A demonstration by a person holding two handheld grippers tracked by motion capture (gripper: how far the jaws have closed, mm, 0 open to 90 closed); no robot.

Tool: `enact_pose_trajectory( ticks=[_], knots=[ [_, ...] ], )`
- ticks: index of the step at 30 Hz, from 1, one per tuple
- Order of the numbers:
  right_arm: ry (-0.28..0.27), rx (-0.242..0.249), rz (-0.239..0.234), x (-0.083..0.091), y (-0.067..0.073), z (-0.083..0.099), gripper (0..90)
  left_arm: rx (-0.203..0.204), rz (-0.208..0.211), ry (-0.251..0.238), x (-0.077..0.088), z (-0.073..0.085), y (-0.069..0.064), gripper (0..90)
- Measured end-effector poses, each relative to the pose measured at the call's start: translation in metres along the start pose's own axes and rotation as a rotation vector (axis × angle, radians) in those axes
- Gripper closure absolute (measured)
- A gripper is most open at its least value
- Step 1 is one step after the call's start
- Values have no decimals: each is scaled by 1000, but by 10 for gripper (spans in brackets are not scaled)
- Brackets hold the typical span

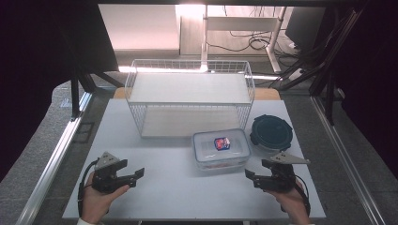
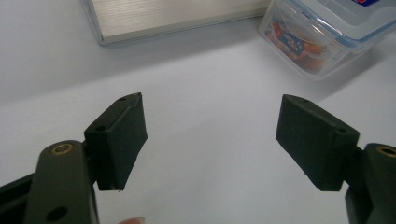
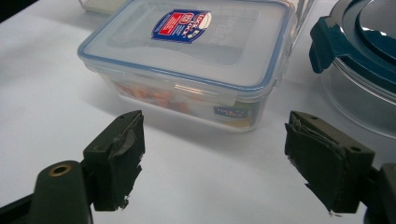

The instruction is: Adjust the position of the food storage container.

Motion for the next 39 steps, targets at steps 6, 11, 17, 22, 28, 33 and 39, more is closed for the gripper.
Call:
enact_pose_trajectory(
  ticks=[6,11,17,22,28,33,39],
  knots=[
    [7,-10,1,0,-4,0,222,19,32,-5,1,-2,0,229],
    [14,-21,3,-1,-7,1,227,19,23,-13,2,-3,1,230],
    [21,-27,8,-1,-8,2,235,5,16,-2,-1,0,0,229],
    [32,-20,8,-1,-6,2,257,3,28,-2,-2,-1,-2,233],
    [50,-11,10,-3,-5,1,267,-20,36,9,-6,1,-6,234],
    [48,-12,-7,-4,-4,-3,281,-45,31,18,-10,3,-12,236],
    [70,-2,-5,-11,-3,-5,288,-37,21,20,-8,5,-11,236]
  ],
)
Point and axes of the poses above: each handheld gripper's, and its own axes: x roughly backward along the jaws, z roughly out of its underside, y roughly to its left, the point moved 6 cm from there along -x, roughly forward along the jaws, and after that the axes turned 11 degrees about -z, right-handed, at the moved point
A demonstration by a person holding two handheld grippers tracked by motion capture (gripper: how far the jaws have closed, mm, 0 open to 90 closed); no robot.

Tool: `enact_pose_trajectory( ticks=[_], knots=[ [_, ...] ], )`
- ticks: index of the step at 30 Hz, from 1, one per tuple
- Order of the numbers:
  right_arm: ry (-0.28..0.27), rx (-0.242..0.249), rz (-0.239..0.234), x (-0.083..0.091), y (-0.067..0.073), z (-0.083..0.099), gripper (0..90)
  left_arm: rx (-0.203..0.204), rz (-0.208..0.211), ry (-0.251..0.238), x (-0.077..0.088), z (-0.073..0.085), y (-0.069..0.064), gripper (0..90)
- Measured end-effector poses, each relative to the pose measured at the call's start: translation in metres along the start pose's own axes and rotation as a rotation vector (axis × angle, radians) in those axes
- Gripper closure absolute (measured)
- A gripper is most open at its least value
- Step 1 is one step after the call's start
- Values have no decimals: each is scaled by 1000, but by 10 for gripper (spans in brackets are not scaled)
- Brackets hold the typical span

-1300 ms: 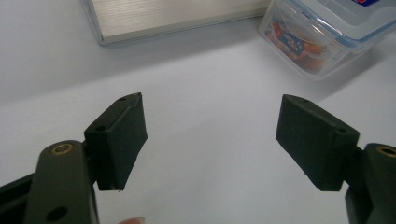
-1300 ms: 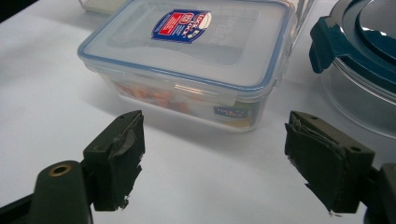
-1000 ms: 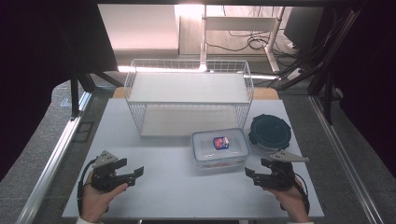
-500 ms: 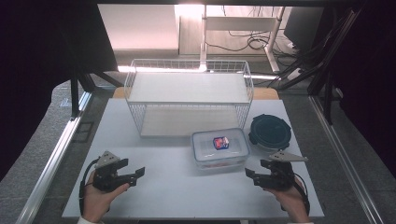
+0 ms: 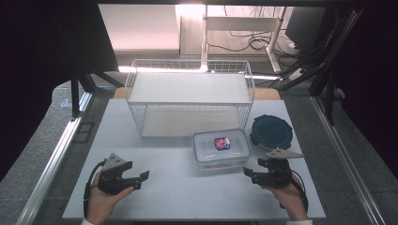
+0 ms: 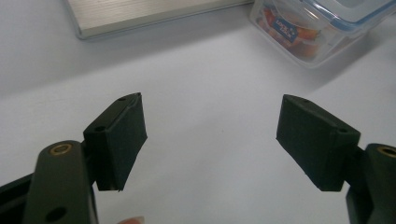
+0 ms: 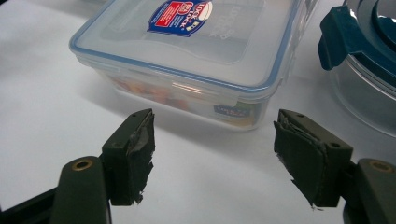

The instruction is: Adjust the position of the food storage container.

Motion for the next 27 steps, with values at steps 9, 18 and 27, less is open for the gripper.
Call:
enact_pose_trajectory(
  ticks=[9,18,27],
  knots=[
    [11,7,4,0,3,-7,319,4,-26,4,1,2,9,235],
    [18,-51,68,-2,-6,-24,372,30,-27,-27,19,-3,19,239],
    [69,-68,104,3,-26,-66,505,2,0,-29,21,0,10,242]
  ],
)
Point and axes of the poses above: each handheld gripper's, and its own axes: x roughly backward along the jaws, z roughly out of its underside, y roughly to its left, the point moved 6 cm from there along -x, roughly forward along the jaws, and after that the axes turned 11 degrees about -z, right-handed, at the moved point
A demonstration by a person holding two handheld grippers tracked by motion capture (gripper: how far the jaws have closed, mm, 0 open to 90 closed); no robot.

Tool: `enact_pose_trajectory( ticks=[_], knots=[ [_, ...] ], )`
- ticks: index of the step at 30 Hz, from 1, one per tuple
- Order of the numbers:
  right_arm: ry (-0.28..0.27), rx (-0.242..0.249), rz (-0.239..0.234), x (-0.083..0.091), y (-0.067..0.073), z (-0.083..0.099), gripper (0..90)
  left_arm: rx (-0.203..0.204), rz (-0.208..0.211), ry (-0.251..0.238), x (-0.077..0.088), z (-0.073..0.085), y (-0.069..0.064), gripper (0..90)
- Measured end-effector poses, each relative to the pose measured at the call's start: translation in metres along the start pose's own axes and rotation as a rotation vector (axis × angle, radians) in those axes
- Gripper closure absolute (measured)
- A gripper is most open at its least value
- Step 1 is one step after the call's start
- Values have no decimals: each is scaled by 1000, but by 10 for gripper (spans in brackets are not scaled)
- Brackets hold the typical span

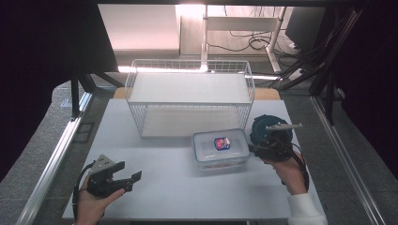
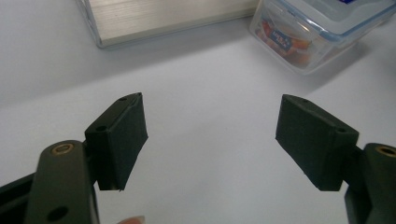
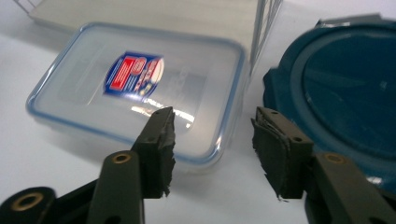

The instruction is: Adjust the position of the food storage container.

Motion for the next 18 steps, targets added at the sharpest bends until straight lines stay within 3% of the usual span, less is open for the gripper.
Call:
enact_pose_trajectory(
  ticks=[6,12,18],
  knots=[
    [33,-9,10,-8,-10,-18,567,12,-8,19,-8,3,0,242],
    [71,-24,-17,-27,-18,-31,659,8,-11,36,-13,7,-1,242],
    [147,-22,22,-45,-27,-37,812,11,-15,41,-13,9,0,241]
  ],
)
Point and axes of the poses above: each handheld gripper's, and its own axes: x roughly backward along the jaws, z roughly out of its underside, y roughly to its left, the point moved 6 cm from there along -x, roughly forward along the jaws, and after that the axes turned 11 degrees about -z, right-handed, at the moved point
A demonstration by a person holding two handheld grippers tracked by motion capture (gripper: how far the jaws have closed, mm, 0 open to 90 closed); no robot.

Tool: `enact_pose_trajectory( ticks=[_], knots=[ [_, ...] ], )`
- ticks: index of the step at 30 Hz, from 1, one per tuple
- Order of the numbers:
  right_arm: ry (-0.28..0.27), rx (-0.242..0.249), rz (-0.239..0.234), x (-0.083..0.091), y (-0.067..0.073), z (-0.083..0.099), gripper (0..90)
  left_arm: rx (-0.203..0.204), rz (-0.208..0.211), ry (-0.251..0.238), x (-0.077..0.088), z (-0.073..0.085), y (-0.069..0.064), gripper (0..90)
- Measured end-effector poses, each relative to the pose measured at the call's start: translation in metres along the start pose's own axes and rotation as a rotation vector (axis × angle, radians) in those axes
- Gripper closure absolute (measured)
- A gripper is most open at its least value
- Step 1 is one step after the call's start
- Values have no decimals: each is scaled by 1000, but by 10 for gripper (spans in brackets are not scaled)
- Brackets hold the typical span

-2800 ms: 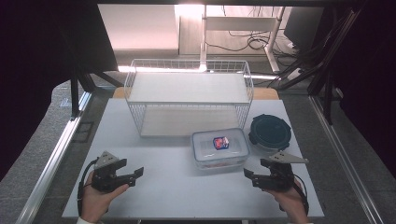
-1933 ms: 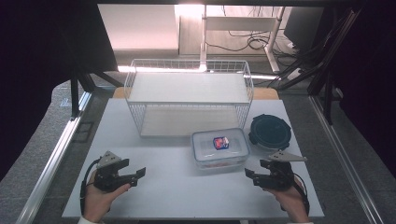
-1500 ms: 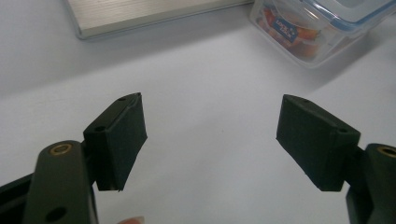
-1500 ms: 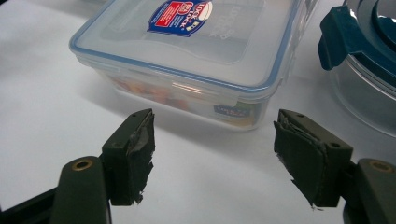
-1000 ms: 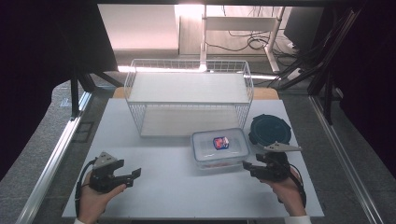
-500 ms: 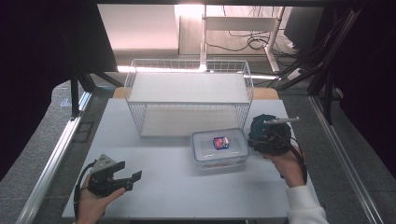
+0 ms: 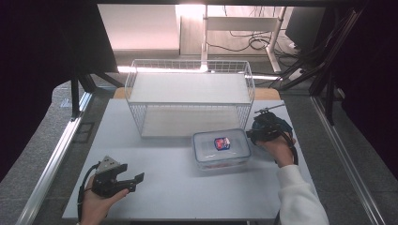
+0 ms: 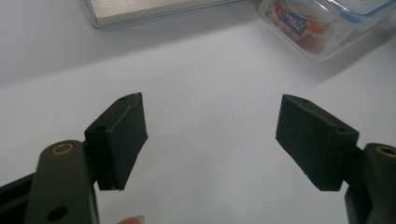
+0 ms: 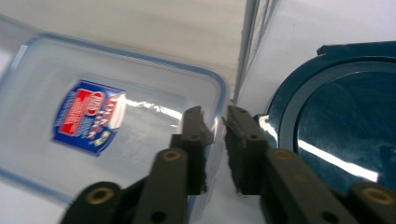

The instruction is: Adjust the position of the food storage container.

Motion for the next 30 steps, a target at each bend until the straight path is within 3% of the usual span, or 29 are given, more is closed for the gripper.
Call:
enact_pose_trajectory(
  ticks=[4,8,20,24,27,30],
  knots=[
    [24,7,17,-7,-4,-2,883,7,-8,5,-1,1,3,241],
    [40,26,50,-14,-8,-3,887,5,-13,11,-3,2,4,241],
    [32,76,77,-29,-12,-4,889,10,-29,21,-5,4,9,238],
    [36,68,83,-31,-14,-3,889,5,-27,27,-6,4,9,238],
    [27,39,62,-30,-16,-2,890,8,-33,27,-6,4,11,238],
    [36,70,79,-30,-14,-1,890,14,-36,24,-6,3,12,238]
  ],
)
Point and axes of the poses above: each handheld gripper's, and its own axes: x roughly backward along the jaws, z roughly out of its underside, y roughly to its left, the point moved 6 cm from there along -x, roughly forward along the jaws, and after that the axes turned 11 degrees about -z, right-handed, at the moved point
